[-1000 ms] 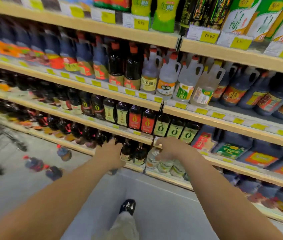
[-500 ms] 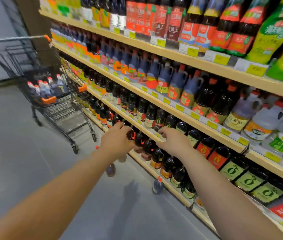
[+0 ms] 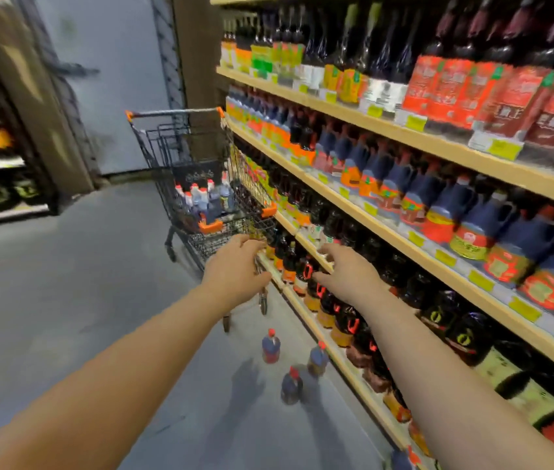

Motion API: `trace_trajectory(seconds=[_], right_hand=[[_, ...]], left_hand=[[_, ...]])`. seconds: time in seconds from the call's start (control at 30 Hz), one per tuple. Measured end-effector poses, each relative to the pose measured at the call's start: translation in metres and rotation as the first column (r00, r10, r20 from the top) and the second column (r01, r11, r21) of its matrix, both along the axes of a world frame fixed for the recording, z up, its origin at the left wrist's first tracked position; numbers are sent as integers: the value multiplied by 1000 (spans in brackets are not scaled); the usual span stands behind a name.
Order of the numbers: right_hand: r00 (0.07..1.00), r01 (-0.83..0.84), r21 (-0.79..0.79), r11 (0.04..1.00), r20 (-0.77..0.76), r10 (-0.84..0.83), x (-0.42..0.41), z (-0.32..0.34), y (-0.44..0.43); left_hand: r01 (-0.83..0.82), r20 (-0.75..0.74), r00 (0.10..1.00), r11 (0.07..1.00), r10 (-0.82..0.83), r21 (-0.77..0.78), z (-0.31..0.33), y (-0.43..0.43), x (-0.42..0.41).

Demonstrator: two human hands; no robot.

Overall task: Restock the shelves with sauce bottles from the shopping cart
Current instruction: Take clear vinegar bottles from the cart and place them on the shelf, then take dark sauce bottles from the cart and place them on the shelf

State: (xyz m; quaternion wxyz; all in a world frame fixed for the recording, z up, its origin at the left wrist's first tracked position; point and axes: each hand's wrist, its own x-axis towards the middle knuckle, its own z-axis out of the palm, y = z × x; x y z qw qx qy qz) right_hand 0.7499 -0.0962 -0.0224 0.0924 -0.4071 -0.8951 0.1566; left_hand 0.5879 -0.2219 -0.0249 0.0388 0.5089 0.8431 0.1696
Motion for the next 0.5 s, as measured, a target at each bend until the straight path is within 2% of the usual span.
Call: trace_trajectory(seconds=[0.3,0.5], right_hand=[[994,-109,-82,991,18,111,-136,-28,60],[980,-198,-123,972,-14,198,-233,-42,134]], left_hand=[[-146,60,987,989,147,-20,-18,35,-121],[-266,136,957,963,258,38,-29,89,-206]])
